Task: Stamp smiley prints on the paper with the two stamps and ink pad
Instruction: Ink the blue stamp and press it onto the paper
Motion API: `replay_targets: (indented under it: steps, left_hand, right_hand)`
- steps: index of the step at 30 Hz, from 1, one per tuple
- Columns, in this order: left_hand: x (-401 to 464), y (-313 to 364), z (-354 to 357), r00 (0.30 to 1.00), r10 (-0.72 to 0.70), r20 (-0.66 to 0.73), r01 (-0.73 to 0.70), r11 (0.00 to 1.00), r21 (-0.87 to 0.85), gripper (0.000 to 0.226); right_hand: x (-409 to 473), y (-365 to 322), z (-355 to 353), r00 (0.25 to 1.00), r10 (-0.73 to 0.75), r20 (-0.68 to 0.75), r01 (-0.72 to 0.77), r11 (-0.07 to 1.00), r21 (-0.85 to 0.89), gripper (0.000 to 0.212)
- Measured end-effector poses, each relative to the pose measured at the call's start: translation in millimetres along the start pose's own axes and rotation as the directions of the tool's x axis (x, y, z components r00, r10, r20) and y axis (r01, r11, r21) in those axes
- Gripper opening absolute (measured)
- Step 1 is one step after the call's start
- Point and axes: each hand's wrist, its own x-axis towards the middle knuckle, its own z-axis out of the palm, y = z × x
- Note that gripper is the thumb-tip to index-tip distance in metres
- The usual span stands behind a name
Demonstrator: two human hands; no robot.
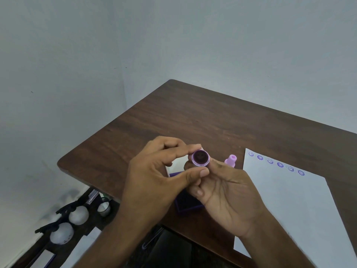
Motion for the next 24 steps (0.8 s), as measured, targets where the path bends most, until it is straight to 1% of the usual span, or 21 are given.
replay_targets:
  steps: [2,7,11,14,19,22,24]
  left_hand:
    - [-0.3,-0.6,0.0,0.999,0.017,-0.038,-0.017,1.000,0.023,0.042]
    - [-1.5,-3.1,0.6,0.995,0.047,-0.092,-0.044,0.998,0.035,0.040]
    - [-1.5,-2.4,3.0,0.992,0.055,-0.117,-0.053,0.998,0.020,0.038]
    - [-1.3,-1.5,5.3,0.989,0.078,-0.126,-0.075,0.997,0.029,0.039]
    - [-2.6,-3.7,7.6,0.988,0.088,-0.126,-0.083,0.996,0.040,0.040]
    - [-3.3,-4.6,7.6,0.987,0.074,-0.144,-0.073,0.997,0.014,0.040]
    - [-3.5,-4.4,6.8,0.990,0.057,-0.128,-0.058,0.998,-0.004,0.044]
  right_hand:
    - [-0.3,1.6,-0.8,1.000,0.003,-0.004,-0.003,1.000,-0.007,0.025]
    - [-3.6,6.6,-1.1,1.000,-0.011,-0.012,0.011,1.000,0.012,0.029]
    - [-6.6,9.1,-1.2,1.000,-0.017,0.013,0.016,0.998,0.063,0.020]
    - [-7.5,10.5,-1.6,1.000,-0.017,0.026,0.014,0.994,0.107,0.018]
    - [-7.4,13.4,-3.2,1.000,-0.014,0.014,0.012,0.991,0.136,0.029]
    - [-6.4,13.0,-3.0,0.999,-0.029,0.014,0.026,0.988,0.153,0.024]
    - [-5.9,9.4,-5.3,0.999,-0.052,0.014,0.050,0.993,0.102,0.022]
